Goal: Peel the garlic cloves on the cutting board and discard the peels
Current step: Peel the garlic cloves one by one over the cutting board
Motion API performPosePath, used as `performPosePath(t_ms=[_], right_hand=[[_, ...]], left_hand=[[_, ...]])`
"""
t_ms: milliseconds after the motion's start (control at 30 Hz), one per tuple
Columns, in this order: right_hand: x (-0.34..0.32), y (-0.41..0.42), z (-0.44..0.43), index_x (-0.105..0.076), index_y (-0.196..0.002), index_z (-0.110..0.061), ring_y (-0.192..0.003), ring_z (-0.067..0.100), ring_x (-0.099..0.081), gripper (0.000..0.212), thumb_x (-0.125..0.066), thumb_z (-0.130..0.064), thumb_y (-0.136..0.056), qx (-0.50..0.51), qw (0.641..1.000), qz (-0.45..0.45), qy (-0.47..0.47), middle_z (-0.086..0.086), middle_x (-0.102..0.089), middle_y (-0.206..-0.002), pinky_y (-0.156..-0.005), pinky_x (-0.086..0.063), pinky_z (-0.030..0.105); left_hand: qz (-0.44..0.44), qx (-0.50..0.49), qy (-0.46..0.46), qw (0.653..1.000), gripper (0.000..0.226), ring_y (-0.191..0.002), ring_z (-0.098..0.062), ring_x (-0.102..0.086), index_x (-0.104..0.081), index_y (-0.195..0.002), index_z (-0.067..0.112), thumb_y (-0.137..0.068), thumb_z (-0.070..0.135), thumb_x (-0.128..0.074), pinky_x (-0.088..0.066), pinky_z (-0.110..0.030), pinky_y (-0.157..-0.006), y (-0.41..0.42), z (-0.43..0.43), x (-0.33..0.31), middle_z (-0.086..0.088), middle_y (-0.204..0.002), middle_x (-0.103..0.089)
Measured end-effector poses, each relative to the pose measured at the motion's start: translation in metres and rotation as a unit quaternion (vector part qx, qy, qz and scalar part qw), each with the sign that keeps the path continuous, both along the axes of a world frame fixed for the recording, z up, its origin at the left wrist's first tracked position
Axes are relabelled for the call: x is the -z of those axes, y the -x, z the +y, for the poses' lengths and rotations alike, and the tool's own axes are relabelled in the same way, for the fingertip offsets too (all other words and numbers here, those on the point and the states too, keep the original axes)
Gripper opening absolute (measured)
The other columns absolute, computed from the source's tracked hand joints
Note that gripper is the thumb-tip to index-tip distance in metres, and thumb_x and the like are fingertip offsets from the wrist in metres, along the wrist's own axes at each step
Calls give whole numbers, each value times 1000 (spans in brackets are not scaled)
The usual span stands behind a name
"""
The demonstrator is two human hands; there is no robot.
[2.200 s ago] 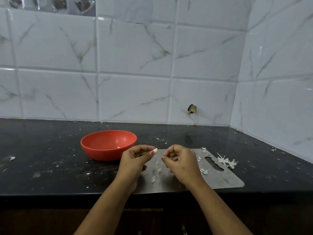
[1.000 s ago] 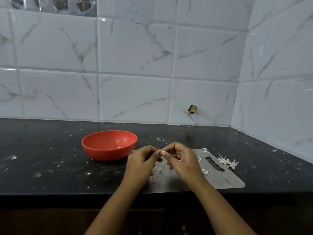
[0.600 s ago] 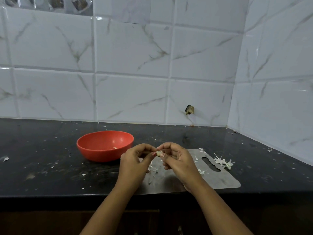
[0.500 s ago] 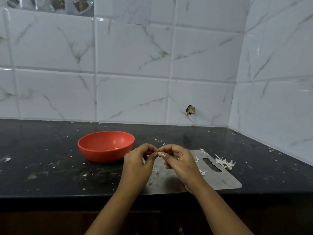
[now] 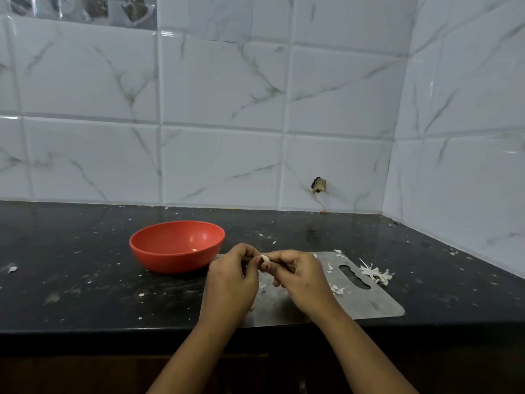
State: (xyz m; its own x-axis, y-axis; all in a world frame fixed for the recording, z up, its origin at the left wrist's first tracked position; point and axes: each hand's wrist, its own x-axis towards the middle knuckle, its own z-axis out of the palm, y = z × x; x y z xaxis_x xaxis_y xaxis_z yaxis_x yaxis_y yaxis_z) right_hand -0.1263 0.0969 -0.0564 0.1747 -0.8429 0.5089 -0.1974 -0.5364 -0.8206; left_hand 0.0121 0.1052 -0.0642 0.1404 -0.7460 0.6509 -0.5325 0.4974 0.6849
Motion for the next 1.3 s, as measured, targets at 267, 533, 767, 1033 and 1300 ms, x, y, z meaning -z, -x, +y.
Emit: performPosePath(t_ms=[267,533,767,1033,1300], right_hand=[[-2,1,1,-76,-96,-16,-53,1,-56,12,-69,-17,-86,-4,1000,-20,-24,-1,-74,-79,-54,-42,12],[-4,3,2,-75,-91,-19,-55,3,-54,9,-68,-20,-87,-20,997,-53,-50,0,-74,-77,-54,-42,15],[-6,5,3,-76,-92,-17,-57,5,-53,11,-66,-21,-88,-42,994,-57,-88,3,-74,-81,-58,-42,19],[-7,6,5,-76,-92,-18,-58,6,-54,12,-65,-20,-89,-44,992,-54,-102,2,-73,-79,-59,-43,20],[-7,5,6,-76,-92,-20,-57,5,-54,11,-65,-19,-89,-45,992,-52,-106,3,-74,-79,-59,-43,21]], left_hand=[[-25,-22,32,999,20,-65,-6,-58,-57,-73,30,-86,18,-67,-48,-30,-61,2,3,0,15,-68,-63],[-27,-24,74,997,12,-65,-4,-57,-62,-88,33,-85,25,-70,-49,-31,-58,1,9,-1,18,-78,-67],[-56,-59,78,994,6,-85,0,-48,-68,-89,36,-84,32,-68,-35,-17,-63,0,14,-6,24,-79,-63],[-67,-76,88,991,3,-86,-3,-44,-68,-83,31,-82,30,-70,-31,-13,-67,-1,11,-3,21,-83,-60],[-38,-60,74,995,9,-91,4,-49,-67,-75,32,-80,28,-74,-33,-10,-71,-2,10,-4,19,-83,-57]])
